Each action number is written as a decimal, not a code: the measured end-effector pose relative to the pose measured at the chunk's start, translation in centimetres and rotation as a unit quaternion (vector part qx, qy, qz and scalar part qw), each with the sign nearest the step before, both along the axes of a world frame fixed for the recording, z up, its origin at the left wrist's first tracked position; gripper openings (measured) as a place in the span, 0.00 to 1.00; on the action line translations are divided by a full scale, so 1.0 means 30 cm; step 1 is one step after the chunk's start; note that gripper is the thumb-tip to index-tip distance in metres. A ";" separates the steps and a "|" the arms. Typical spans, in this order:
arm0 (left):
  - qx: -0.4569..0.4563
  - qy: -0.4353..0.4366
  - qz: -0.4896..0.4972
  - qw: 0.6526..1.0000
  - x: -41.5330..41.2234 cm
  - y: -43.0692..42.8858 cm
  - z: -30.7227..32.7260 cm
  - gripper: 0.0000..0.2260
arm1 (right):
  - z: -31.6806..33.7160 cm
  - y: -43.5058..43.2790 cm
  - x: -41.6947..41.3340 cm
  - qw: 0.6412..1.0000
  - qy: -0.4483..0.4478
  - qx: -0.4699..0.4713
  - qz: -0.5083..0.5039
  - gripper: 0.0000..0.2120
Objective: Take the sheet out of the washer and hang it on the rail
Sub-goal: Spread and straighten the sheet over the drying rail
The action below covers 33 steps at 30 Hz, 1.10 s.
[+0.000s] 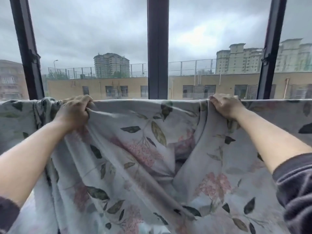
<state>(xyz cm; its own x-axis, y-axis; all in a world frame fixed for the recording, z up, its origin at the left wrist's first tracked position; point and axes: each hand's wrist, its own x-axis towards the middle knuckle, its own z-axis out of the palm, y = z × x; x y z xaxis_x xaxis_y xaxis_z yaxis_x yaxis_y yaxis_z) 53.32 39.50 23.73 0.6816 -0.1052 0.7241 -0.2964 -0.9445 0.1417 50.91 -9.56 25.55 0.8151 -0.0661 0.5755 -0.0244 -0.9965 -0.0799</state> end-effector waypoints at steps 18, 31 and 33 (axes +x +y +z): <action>0.003 -0.209 -0.120 0.970 0.007 -0.523 0.002 0.17 | 0.026 -0.322 -0.124 0.995 -0.077 0.016 0.062 0.11; -0.116 0.011 0.159 0.980 -0.016 -0.409 0.061 0.18 | -0.017 -0.586 -0.132 0.998 -0.029 0.016 -0.045 0.17; -0.061 -0.006 0.086 0.994 -0.033 -0.527 0.045 0.19 | -0.018 -0.571 -0.133 0.999 0.001 -0.030 -0.033 0.20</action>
<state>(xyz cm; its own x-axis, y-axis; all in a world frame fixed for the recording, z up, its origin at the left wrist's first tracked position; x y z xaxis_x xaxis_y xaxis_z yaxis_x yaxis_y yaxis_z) 52.34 23.69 25.09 0.6737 0.1016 0.7320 -0.1341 -0.9573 0.2562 46.91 -26.70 25.01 0.8109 -0.0843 0.5791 -0.0898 -0.9958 -0.0191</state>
